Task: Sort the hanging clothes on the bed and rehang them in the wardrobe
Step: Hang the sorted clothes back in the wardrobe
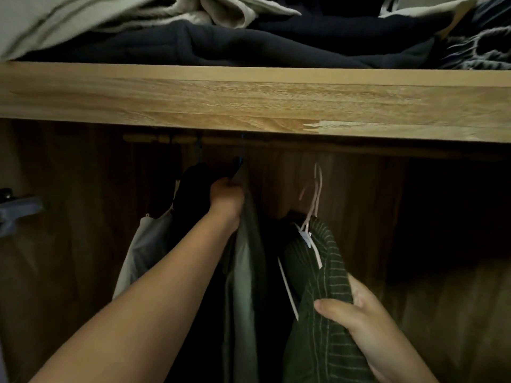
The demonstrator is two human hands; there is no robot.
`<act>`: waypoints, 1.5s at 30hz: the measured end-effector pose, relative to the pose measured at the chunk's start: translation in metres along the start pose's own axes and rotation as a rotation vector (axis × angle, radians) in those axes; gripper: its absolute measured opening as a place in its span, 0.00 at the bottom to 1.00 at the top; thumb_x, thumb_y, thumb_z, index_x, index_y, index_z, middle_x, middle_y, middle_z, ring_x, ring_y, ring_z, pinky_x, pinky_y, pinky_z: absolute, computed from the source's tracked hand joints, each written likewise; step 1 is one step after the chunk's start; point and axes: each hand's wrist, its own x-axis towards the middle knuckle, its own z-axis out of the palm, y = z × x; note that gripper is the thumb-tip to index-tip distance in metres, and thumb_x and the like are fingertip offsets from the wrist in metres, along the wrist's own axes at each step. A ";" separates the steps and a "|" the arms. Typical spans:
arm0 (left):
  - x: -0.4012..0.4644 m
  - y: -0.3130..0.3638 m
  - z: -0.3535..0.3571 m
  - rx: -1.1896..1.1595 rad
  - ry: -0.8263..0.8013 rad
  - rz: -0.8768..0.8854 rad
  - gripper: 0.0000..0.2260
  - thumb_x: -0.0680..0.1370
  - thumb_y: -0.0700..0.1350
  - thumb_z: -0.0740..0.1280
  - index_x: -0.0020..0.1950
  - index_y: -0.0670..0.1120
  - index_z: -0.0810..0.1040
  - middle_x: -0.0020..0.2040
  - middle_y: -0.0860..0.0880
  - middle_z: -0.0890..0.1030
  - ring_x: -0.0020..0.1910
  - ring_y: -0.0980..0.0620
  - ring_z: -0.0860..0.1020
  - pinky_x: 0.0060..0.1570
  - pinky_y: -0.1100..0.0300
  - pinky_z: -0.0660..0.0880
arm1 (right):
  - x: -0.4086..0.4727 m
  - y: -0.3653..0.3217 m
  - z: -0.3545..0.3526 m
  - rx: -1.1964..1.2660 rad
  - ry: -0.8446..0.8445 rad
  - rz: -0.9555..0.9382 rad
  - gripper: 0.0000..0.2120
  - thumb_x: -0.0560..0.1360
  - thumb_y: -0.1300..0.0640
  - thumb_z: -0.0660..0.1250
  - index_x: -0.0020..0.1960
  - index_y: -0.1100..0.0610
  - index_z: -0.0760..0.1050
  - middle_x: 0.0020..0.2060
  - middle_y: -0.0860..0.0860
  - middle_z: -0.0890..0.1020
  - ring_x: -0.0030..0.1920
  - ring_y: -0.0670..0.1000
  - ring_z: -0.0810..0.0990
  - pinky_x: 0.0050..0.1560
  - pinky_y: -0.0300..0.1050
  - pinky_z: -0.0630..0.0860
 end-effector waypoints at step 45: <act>-0.117 0.001 0.017 0.001 -0.444 -0.135 0.11 0.77 0.32 0.59 0.39 0.40 0.77 0.30 0.46 0.79 0.26 0.55 0.78 0.27 0.66 0.76 | 0.034 -0.018 -0.001 0.240 -0.177 -0.049 0.15 0.72 0.54 0.64 0.56 0.59 0.76 0.41 0.56 0.84 0.40 0.53 0.83 0.41 0.45 0.81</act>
